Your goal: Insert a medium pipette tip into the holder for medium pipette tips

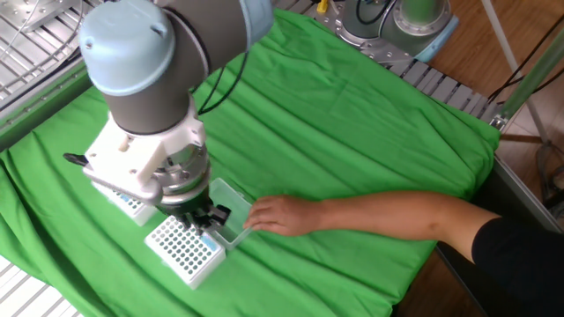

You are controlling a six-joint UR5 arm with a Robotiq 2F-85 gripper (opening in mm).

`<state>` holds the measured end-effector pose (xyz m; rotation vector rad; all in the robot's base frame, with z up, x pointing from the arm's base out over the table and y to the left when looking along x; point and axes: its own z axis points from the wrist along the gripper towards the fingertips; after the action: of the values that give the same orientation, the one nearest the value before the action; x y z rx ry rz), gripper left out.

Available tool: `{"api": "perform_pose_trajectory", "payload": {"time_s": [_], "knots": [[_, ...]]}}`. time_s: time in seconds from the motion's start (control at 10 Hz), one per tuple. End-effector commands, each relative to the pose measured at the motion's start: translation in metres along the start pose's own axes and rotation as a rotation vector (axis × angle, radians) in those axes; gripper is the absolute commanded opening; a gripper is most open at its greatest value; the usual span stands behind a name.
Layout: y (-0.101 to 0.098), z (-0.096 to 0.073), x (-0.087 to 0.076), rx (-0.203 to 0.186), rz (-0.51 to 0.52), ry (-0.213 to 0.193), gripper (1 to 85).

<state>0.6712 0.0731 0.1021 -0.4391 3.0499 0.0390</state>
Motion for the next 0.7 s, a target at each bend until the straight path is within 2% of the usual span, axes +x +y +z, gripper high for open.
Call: {"api": "perform_pose_trajectory", "payload": {"time_s": [0.0, 0.2, 0.4, 0.6], "knots": [[-0.045, 0.008, 0.003, 0.038, -0.091, -0.023, 27.0], [-0.076, 0.016, 0.008, 0.037, -0.132, -0.047, 27.0], [-0.100, 0.013, 0.014, 0.045, -0.173, -0.035, 27.3], [-0.117, 0.020, 0.009, 0.053, -0.227, -0.046, 28.0]]}}
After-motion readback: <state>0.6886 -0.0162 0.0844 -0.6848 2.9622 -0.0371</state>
